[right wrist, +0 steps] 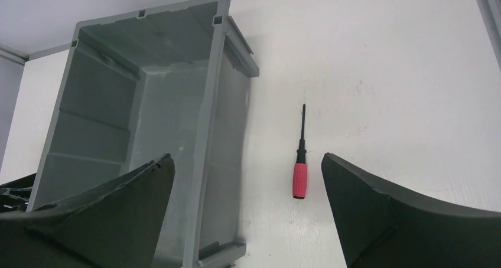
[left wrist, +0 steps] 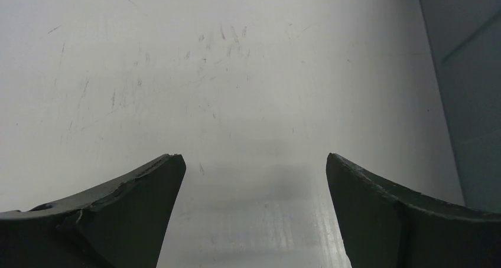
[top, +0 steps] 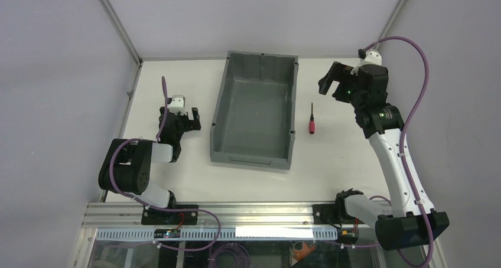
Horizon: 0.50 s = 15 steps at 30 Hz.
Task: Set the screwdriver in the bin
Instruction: Pick up the screwdriver from the center of the board.
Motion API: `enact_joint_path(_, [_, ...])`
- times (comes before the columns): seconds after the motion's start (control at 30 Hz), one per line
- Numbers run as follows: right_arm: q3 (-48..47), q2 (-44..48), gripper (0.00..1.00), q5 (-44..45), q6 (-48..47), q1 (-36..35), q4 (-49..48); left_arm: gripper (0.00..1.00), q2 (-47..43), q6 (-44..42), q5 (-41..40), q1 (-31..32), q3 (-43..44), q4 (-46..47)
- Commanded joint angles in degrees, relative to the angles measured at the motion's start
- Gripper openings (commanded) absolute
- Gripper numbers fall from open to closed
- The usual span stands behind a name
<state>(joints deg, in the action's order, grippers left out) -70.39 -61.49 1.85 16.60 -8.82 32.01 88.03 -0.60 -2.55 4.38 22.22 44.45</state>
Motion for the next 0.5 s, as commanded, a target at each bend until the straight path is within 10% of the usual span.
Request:
enact_joint_path(0.0, [-0.98, 0.78, 0.99, -0.95, -0.69, -0.14, -1.52, 0.99, -1.81, 0.43, 0.88, -0.6, -0.24, 1.53])
enact_joint_path(0.47, [-5.49, -0.74, 0.99, -1.28, -2.75, -0.13, 2.36, 0.99, -1.85, 0.43, 0.88, -0.56, -0.24, 1.6])
